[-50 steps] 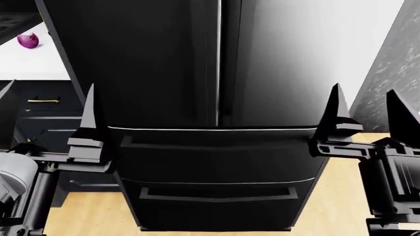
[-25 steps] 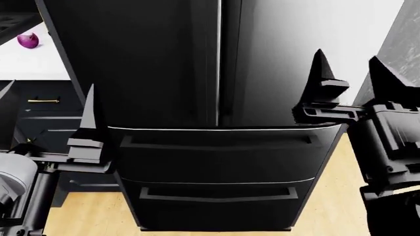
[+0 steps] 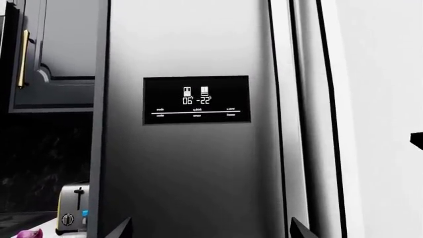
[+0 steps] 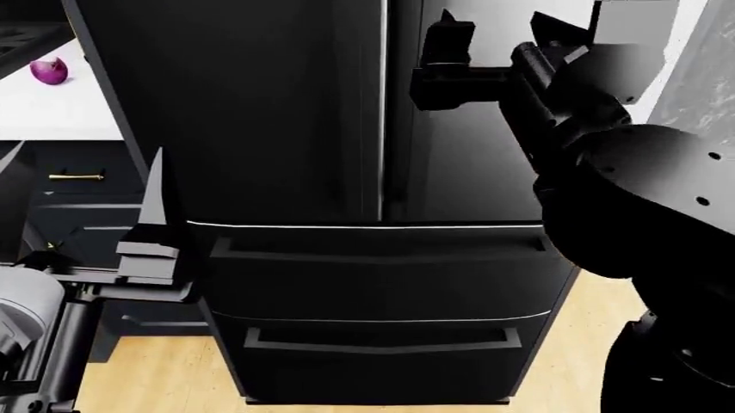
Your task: Open the fridge doors
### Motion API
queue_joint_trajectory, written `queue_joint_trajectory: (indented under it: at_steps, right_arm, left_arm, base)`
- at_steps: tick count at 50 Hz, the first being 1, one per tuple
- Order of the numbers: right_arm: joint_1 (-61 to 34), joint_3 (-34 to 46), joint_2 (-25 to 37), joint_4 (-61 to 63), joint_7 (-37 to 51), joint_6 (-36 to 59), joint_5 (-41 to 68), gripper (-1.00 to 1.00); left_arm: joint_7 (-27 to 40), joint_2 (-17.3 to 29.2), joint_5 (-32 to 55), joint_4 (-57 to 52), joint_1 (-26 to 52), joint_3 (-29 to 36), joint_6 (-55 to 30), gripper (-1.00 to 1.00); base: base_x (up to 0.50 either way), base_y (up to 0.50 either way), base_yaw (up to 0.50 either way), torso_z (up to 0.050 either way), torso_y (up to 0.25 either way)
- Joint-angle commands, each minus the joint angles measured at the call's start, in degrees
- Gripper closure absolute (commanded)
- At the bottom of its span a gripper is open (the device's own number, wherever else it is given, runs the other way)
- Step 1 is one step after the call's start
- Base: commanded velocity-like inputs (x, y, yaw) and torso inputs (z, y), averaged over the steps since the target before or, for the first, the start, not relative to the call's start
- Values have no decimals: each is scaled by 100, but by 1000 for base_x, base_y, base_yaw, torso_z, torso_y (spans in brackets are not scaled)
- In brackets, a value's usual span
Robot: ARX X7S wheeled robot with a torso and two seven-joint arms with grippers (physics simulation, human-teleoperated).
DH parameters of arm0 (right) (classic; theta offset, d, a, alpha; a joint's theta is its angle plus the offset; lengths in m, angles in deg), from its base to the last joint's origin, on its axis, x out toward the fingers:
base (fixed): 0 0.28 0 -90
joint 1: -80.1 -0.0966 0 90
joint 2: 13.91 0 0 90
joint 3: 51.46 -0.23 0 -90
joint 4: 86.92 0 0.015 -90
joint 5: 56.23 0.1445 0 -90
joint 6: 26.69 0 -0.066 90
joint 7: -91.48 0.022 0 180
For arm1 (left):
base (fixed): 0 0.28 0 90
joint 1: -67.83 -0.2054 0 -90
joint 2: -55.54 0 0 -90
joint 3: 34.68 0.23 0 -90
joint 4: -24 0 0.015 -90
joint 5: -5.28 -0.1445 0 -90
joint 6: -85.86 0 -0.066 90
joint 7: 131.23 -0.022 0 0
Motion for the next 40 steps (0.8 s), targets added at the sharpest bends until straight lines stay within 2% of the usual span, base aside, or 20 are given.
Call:
queue_joint_trajectory:
  at_steps: [1,14,34,40]
  right_arm:
    - [-618,882,-165,-1224,-519,-359,-730,-100]
    - [-753,1418,-172,-2011,-838,-764,-1331,-100]
    - [-763,1735,-142,-2585,-1079,-1135,-1683,-100]
    - [-764,1615,-264,-2793,-1075,-1144,-1558,-100]
  left_arm:
    - [16,17,9,23,6,17,33,-100]
    - [23,22,-1,51,1,48,72,-100]
    - [56,67,26,61,-11,52,120,-100]
    - [63,78,28,63,-22,59,134,-100]
  base:
    - [0,0,0,0,0]
    - [0,0,0,0,0]
    - [0,0,0,0,0]
    - [0,0,0,0,0]
